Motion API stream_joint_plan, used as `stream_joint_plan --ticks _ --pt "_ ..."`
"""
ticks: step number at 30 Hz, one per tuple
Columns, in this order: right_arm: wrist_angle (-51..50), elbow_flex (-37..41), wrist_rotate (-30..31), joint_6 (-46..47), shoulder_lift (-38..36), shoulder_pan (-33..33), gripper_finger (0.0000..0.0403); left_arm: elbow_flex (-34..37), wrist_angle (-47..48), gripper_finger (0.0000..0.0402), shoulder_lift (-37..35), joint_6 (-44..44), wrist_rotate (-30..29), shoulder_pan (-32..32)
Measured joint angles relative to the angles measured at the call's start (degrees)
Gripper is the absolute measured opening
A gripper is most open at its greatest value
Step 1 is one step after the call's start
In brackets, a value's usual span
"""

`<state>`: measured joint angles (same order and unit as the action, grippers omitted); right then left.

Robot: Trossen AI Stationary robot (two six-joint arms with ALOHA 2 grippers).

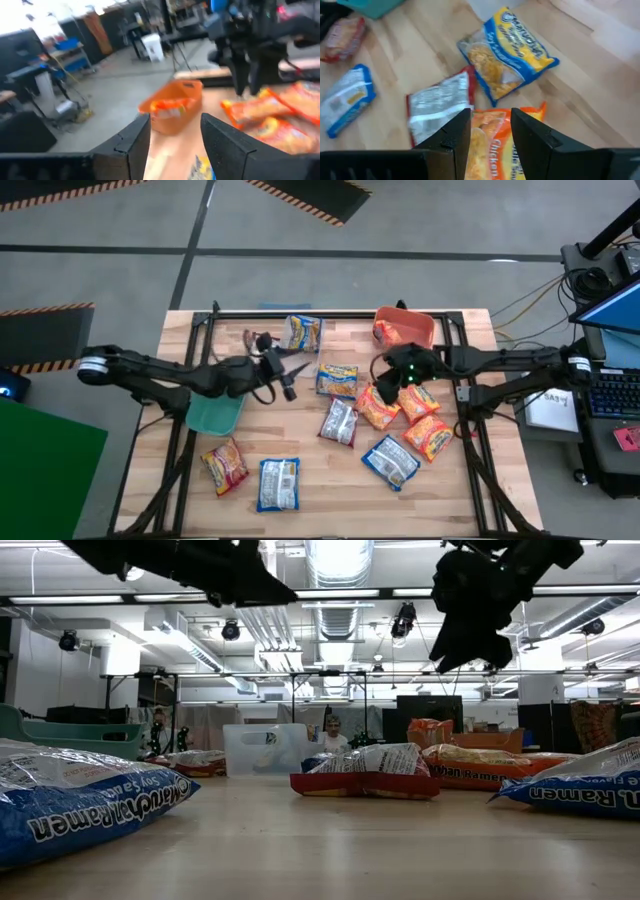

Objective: Sort Maruchan noodles
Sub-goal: Put the red noodle pack into the blue bin

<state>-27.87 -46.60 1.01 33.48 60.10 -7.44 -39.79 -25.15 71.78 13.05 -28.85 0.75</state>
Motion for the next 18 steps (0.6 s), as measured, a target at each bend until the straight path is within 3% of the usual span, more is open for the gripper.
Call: stream_joint_plan --ticks 8,18 --pt "1.2 4.8 7.3 3.2 0.0 0.9 0.0127 -7.0 21.0 0.0126 8.0 -5.9 2.5 0.3" --pt "20.3 11.7 7.2 -1.5 1.6 1.0 0.0127 -9.1 23.3 0.0084 15.7 -8.1 10.9 0.6"
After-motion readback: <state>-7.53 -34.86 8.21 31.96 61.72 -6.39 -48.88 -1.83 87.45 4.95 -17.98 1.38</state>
